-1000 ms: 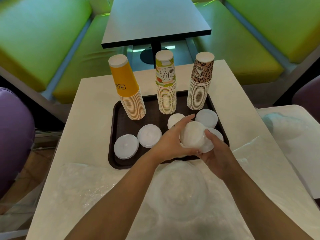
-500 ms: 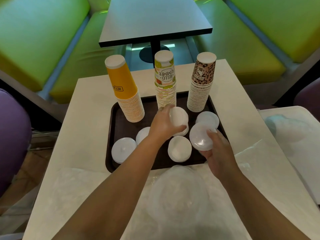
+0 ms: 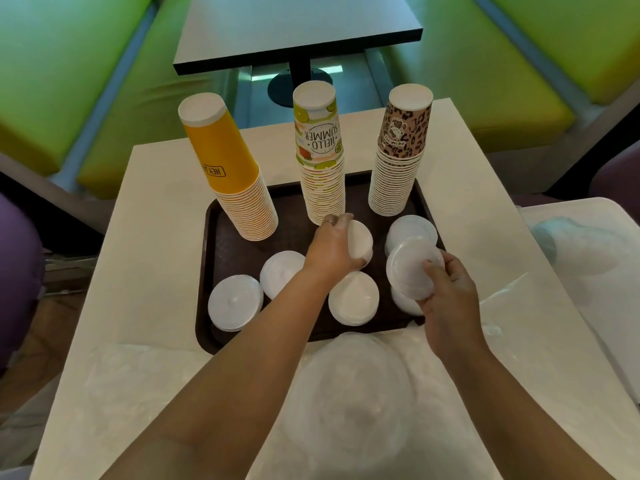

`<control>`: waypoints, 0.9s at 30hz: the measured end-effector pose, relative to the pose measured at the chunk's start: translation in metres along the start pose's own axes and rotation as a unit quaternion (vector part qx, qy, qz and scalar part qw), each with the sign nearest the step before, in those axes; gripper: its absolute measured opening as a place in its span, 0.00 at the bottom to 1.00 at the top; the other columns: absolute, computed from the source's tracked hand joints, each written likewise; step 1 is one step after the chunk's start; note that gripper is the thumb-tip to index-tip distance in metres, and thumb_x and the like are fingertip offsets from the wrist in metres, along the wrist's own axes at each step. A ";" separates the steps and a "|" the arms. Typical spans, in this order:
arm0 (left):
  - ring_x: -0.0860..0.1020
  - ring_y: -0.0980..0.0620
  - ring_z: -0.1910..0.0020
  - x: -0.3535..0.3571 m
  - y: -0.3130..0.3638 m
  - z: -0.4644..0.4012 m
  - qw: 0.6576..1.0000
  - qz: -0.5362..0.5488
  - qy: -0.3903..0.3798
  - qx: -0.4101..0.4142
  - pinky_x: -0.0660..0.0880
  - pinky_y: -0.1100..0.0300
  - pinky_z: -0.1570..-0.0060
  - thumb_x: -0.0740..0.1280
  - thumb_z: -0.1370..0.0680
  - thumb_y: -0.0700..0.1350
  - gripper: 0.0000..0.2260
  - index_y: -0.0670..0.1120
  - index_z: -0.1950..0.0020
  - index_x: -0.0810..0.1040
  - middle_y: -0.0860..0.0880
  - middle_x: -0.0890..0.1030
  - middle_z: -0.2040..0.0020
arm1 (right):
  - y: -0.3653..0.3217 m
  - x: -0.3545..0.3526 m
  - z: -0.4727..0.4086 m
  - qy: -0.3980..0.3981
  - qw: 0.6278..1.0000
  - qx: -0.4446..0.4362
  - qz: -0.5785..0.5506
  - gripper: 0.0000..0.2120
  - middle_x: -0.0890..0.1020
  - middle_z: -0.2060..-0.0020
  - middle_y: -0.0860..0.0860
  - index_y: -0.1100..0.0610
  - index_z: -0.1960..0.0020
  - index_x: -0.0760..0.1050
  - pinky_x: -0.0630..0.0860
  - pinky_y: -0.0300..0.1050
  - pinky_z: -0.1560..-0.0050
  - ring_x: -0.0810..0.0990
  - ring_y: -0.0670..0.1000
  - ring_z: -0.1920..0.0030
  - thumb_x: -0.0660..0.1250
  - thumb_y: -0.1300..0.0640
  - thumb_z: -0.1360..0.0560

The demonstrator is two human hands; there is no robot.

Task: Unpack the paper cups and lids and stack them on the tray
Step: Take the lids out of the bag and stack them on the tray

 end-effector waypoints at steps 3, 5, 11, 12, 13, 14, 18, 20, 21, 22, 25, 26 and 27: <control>0.65 0.45 0.30 0.001 -0.002 -0.001 1.000 0.005 -0.006 -0.004 0.67 0.53 0.35 0.76 0.31 0.49 0.41 0.49 0.24 0.59 0.45 0.63 0.27 | 0.002 0.003 0.000 -0.006 1.000 -0.003 0.012 0.10 0.77 0.44 0.49 0.49 0.42 0.73 0.76 0.44 0.51 0.75 0.52 0.42 0.62 0.59 0.22; 0.62 0.45 0.28 -0.001 -0.003 -0.001 1.000 0.021 -0.010 -0.008 0.64 0.52 0.33 0.77 0.32 0.50 0.43 0.49 0.23 0.57 0.45 0.62 0.26 | 0.000 0.005 0.001 -0.012 0.999 -0.018 0.029 0.09 0.77 0.47 0.46 0.46 0.45 0.73 0.76 0.43 0.52 0.76 0.51 0.44 0.62 0.59 0.22; 0.62 0.48 0.28 -0.019 -0.005 0.018 0.994 0.099 0.029 -0.027 0.62 0.56 0.33 0.72 0.27 0.52 0.34 0.49 0.25 0.60 0.47 0.62 0.25 | -0.003 0.015 0.007 -0.063 0.989 -0.058 0.117 0.16 0.75 0.42 0.48 0.47 0.37 0.70 0.76 0.50 0.42 0.74 0.51 0.41 0.62 0.61 0.22; 0.64 0.49 0.29 -0.023 -0.007 0.024 0.989 0.127 0.063 -0.032 0.63 0.58 0.35 0.70 0.25 0.52 0.30 0.49 0.26 0.63 0.47 0.64 0.26 | -0.002 0.019 0.008 -0.073 0.987 -0.061 0.133 0.17 0.74 0.41 0.49 0.48 0.36 0.68 0.76 0.49 0.42 0.74 0.51 0.41 0.62 0.62 0.22; 0.67 0.51 0.32 -0.026 -0.010 0.031 0.981 0.155 0.107 -0.036 0.65 0.60 0.37 0.68 0.24 0.52 0.26 0.49 0.28 0.66 0.48 0.66 0.28 | -0.001 0.023 0.009 -0.084 0.983 -0.068 0.150 0.19 0.74 0.40 0.49 0.47 0.35 0.67 0.76 0.46 0.44 0.74 0.50 0.42 0.62 0.63 0.22; 0.71 0.54 0.36 -0.028 -0.013 0.040 0.971 0.183 0.149 -0.038 0.68 0.61 0.39 0.67 0.23 0.51 0.21 0.50 0.31 0.69 0.49 0.70 0.31 | 0.000 0.029 0.011 -0.096 0.977 -0.077 0.171 0.19 0.73 0.41 0.49 0.47 0.35 0.66 0.76 0.41 0.46 0.73 0.50 0.42 0.62 0.63 0.22; 0.75 0.59 0.53 -0.020 -0.019 0.073 0.949 0.237 0.198 -0.056 0.75 0.65 0.52 0.67 0.22 0.48 0.06 0.52 0.47 0.73 0.55 0.76 0.49 | 0.008 0.049 0.012 -0.120 0.952 -0.105 0.262 0.19 0.72 0.40 0.50 0.49 0.35 0.66 0.73 0.35 0.47 0.71 0.48 0.42 0.62 0.64 0.22; 0.75 0.59 0.53 -0.011 -0.024 0.081 0.950 0.252 0.169 -0.073 0.75 0.66 0.51 0.67 0.22 0.49 0.05 0.52 0.47 0.74 0.58 0.74 0.52 | 0.012 0.055 0.012 -0.119 0.943 -0.098 0.296 0.19 0.72 0.37 0.51 0.50 0.34 0.67 0.72 0.42 0.41 0.69 0.46 0.42 0.61 0.64 0.22; 0.74 0.59 0.51 -0.006 -0.026 0.083 0.953 0.251 0.152 -0.080 0.73 0.66 0.50 0.66 0.22 0.49 0.07 0.51 0.45 0.75 0.59 0.73 0.50 | 0.013 0.057 0.012 -0.121 0.939 -0.094 0.309 0.18 0.72 0.36 0.51 0.51 0.33 0.67 0.71 0.44 0.39 0.69 0.46 0.42 0.61 0.63 0.22; 0.73 0.59 0.49 -0.002 -0.028 0.085 0.956 0.245 0.137 -0.083 0.71 0.67 0.49 0.66 0.22 0.50 0.10 0.50 0.42 0.75 0.59 0.72 0.48 | 0.015 0.059 0.012 -0.125 0.935 -0.089 0.319 0.19 0.71 0.35 0.51 0.51 0.33 0.67 0.71 0.46 0.37 0.69 0.47 0.41 0.61 0.63 0.21; 0.70 0.56 0.43 0.005 -0.029 0.088 0.967 0.218 0.106 -0.081 0.66 0.65 0.48 0.64 0.21 0.52 0.14 0.47 0.39 0.74 0.55 0.70 0.44 | 0.019 0.061 0.014 -0.135 0.933 -0.077 0.325 0.19 0.71 0.33 0.51 0.50 0.31 0.67 0.71 0.50 0.35 0.70 0.51 0.37 0.61 0.61 0.21; 0.70 0.55 0.43 0.006 -0.030 0.088 0.968 0.210 0.106 -0.081 0.67 0.65 0.48 0.63 0.21 0.52 0.13 0.47 0.40 0.75 0.53 0.71 0.43 | 0.020 0.061 0.015 -0.137 0.933 -0.076 0.324 0.19 0.71 0.34 0.51 0.50 0.31 0.67 0.72 0.50 0.36 0.70 0.50 0.38 0.61 0.61 0.21; 0.71 0.54 0.44 0.007 -0.030 0.089 0.969 0.206 0.111 -0.084 0.68 0.65 0.48 0.63 0.21 0.51 0.11 0.46 0.43 0.75 0.52 0.72 0.43 | 0.020 0.061 0.016 -0.138 0.932 -0.080 0.325 0.19 0.71 0.34 0.51 0.50 0.32 0.67 0.72 0.50 0.36 0.69 0.49 0.40 0.61 0.61 0.21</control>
Point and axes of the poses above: each hand's wrist, its own z-axis away from the middle knuckle, its own x-axis out of the palm, y = z × x, the point moved 5 cm from there along -z, towards the middle knuckle
